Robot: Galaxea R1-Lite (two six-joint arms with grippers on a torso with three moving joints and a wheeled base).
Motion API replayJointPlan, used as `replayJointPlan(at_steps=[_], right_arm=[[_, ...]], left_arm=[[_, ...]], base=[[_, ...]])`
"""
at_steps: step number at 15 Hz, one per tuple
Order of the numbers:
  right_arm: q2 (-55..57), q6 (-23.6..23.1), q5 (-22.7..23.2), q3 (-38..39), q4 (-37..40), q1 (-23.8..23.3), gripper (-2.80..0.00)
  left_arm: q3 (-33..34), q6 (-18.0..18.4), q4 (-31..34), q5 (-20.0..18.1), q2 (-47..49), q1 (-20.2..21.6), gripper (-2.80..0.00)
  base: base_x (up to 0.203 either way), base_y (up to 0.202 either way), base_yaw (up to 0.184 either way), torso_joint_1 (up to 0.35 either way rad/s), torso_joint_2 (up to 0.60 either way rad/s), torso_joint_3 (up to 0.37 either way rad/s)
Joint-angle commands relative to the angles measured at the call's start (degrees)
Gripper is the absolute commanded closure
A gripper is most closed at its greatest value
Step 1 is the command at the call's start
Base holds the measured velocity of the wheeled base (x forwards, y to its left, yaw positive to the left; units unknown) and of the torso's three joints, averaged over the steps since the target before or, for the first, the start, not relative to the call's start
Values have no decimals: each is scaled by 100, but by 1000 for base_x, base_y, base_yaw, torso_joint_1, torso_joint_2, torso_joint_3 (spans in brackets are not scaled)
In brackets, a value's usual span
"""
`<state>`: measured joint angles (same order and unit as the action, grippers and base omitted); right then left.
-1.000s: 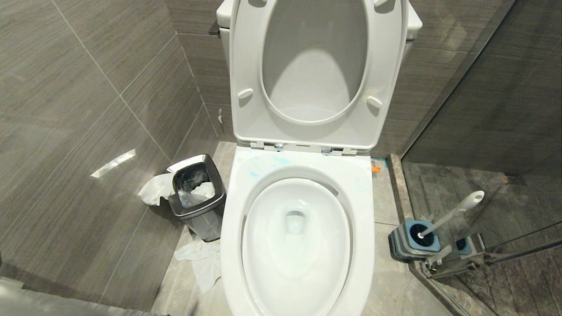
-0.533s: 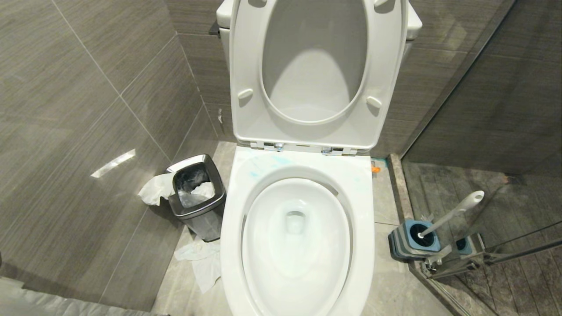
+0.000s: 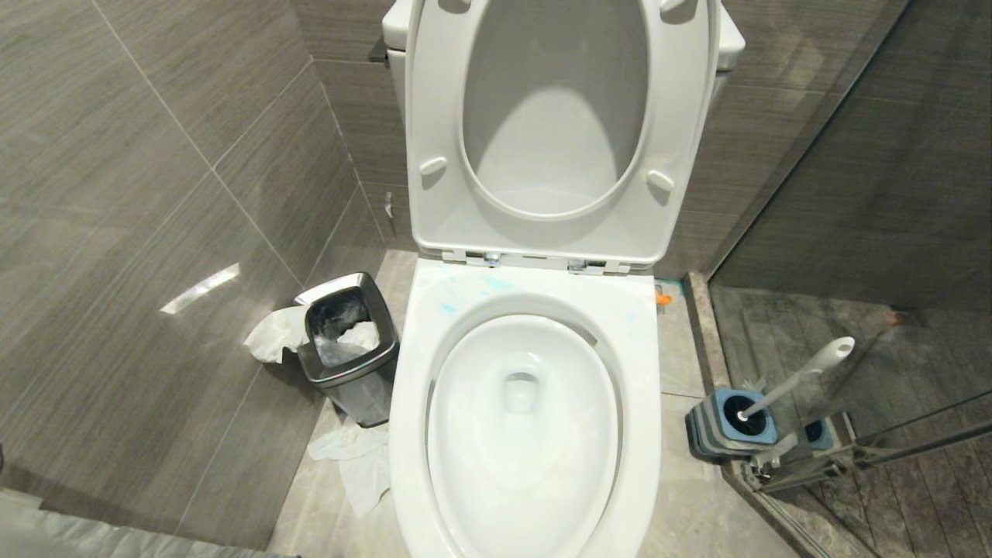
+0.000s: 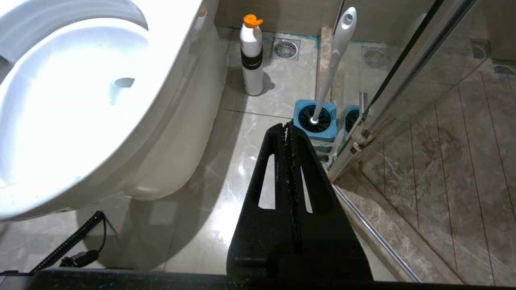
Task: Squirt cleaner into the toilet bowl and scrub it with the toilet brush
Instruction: Pour in the cleaning agent
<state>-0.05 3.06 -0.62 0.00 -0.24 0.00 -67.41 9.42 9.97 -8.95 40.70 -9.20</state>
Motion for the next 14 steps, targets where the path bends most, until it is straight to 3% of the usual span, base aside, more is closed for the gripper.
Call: replayJointPlan(at_steps=[1, 14], right_arm=[[5, 2, 1, 0, -2, 0, 0], [5, 2, 1, 0, -2, 0, 0]], left_arm=[[-17, -37, 3, -10, 16, -2, 0], [-47, -37, -4, -37, -13, -11, 0]], base=[[0, 0, 0, 0, 0, 0], [0, 0, 0, 0, 0, 0]])
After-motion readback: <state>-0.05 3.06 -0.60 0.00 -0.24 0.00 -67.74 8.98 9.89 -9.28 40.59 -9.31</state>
